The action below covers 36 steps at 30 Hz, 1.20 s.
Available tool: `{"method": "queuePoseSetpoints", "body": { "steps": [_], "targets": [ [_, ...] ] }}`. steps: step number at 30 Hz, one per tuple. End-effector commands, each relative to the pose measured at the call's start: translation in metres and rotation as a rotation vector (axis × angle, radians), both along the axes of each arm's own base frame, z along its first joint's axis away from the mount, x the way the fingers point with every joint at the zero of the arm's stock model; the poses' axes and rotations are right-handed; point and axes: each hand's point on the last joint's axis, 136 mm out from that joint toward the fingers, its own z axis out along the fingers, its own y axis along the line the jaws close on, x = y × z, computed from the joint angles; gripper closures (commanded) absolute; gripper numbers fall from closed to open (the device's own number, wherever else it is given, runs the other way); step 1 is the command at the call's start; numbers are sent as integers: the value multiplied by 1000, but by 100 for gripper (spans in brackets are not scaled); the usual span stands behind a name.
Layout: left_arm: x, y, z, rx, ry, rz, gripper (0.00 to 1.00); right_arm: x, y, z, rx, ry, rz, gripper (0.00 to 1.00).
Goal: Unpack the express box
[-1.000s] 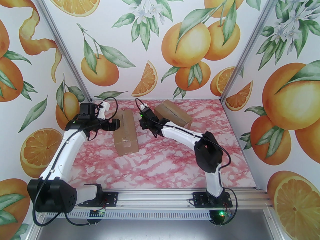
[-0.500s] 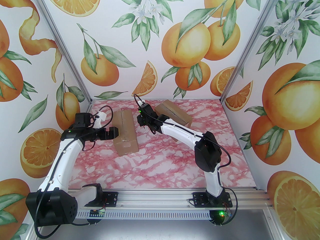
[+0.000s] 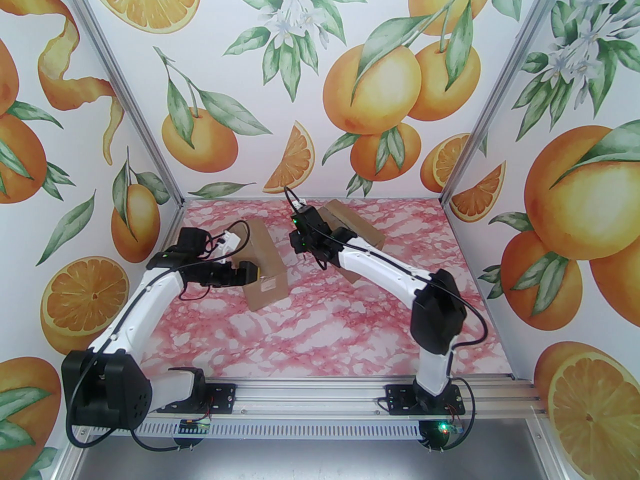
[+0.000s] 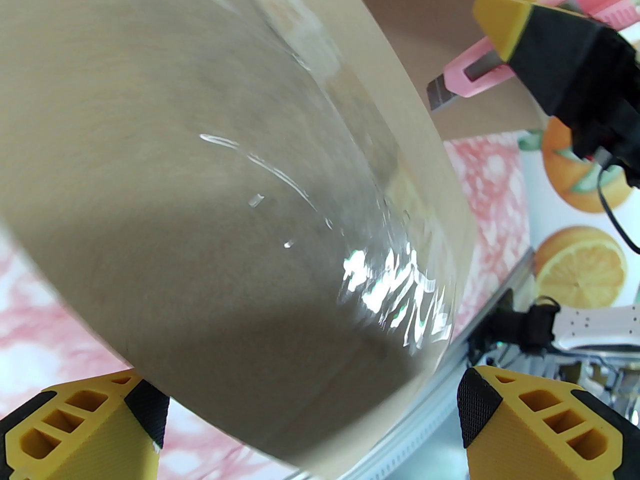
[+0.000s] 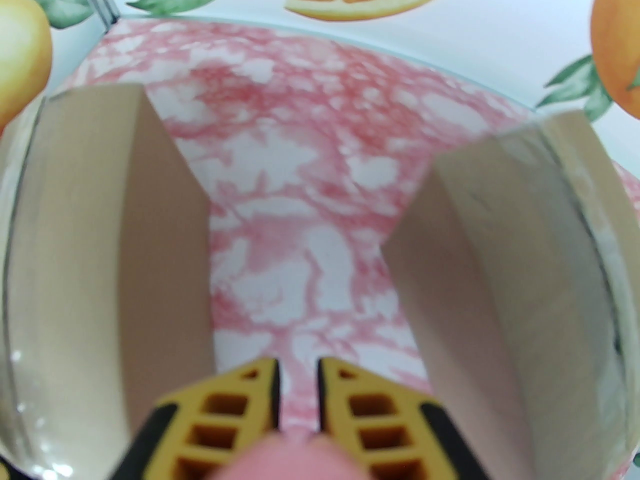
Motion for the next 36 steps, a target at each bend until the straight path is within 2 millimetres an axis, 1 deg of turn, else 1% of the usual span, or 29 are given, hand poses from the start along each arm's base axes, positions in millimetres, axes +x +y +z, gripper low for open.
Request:
{"method": "queuePoseSetpoints", "body": {
  "steps": [1,3,4,6,9,10,11,12,13,16,18,19,21,24,27,30,31,33,36],
  "targets": [
    [21,-25,16,-41,-84,-25,0,-14,-25,2,-17,3,-68,100],
    [30,-31,20,-13,-118,-35,0,-20,-35,-2,-26,10,-92,100],
    [34,-32,26,2,-146,-42,2,-22,-39,-3,-26,13,-101,100],
    [42,-22,44,67,-232,-20,6,-29,-45,-3,-23,23,-117,100],
    [53,-9,85,112,-409,5,6,-40,-53,-7,-14,43,-135,100],
    [56,-6,95,120,-446,12,6,-43,-55,-9,-18,46,-138,100],
    [61,-3,104,128,-477,13,6,-47,-57,-12,-29,46,-139,100],
    [69,1,108,146,-493,21,6,-51,-58,-16,-47,45,-138,100],
    [76,4,109,163,-497,25,6,-54,-57,-19,-59,48,-134,100],
    [107,24,102,228,-479,76,6,-59,-47,-33,-75,67,-112,100],
    [126,40,91,250,-450,107,6,-61,-36,-40,-85,70,-93,100],
    [133,45,88,259,-448,103,5,-60,-30,-42,-82,71,-87,100],
    [147,57,77,263,-427,102,4,-56,-21,-50,-72,86,-81,100],
    [159,64,67,254,-422,65,4,-50,-7,-59,-64,100,-70,100],
    [165,69,58,238,-416,55,3,-43,3,-67,-89,113,-52,100],
    [165,78,40,260,-383,69,3,-38,10,-71,-93,114,-42,100],
    [163,79,34,253,-372,71,3,-36,13,-73,-88,114,-36,100],
    [157,76,30,228,-364,71,3,-32,18,-73,-77,108,-30,100],
    [139,75,28,221,-363,69,3,-25,26,-72,-64,99,-25,100]
  ]
}}
